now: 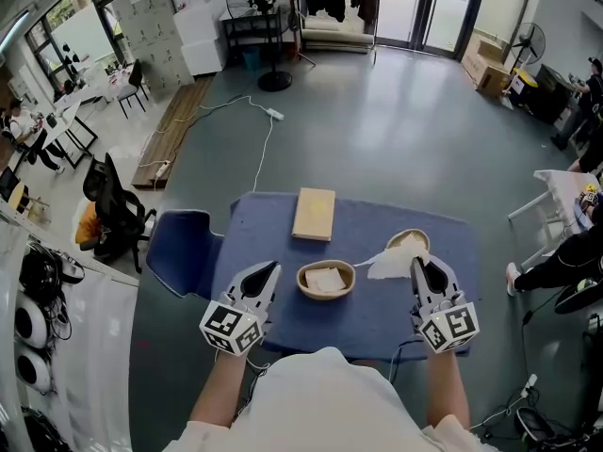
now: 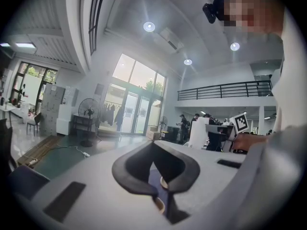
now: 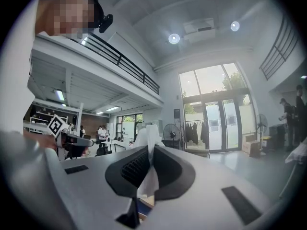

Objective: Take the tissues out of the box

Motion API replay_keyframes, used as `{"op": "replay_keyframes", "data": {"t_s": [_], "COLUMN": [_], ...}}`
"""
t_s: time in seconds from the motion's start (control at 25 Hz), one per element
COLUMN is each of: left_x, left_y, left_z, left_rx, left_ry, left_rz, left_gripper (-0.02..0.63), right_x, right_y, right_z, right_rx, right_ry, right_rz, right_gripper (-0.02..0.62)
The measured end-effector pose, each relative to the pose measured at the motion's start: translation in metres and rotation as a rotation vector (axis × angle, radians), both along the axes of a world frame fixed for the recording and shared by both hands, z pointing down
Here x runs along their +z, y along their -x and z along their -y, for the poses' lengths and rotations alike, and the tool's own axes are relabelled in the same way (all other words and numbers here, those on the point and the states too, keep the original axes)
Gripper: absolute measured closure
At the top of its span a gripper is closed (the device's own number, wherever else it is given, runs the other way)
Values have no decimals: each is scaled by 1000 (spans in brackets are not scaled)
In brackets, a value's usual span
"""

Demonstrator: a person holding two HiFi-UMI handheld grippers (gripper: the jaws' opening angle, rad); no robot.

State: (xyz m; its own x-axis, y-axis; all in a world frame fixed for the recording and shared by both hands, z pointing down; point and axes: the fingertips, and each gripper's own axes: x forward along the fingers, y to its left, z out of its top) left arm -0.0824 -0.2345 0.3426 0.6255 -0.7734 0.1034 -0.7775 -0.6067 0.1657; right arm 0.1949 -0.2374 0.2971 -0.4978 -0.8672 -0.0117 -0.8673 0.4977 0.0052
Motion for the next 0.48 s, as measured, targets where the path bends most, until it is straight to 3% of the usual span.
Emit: {"op": "replay_keyframes", "data": {"t_s": [0.48], "left_x": [-3], "left_y": [1], "left_z": [-9], "left_rx": [2], "left_ry": [-5], "left_rz": [-5], "left_gripper": [600], "right_x": [0], "right_y": [4], "right_z": [-13], "right_rx": [-2], "right_ry": [6], "right_rz": [-6], "right_gripper": [557]}}
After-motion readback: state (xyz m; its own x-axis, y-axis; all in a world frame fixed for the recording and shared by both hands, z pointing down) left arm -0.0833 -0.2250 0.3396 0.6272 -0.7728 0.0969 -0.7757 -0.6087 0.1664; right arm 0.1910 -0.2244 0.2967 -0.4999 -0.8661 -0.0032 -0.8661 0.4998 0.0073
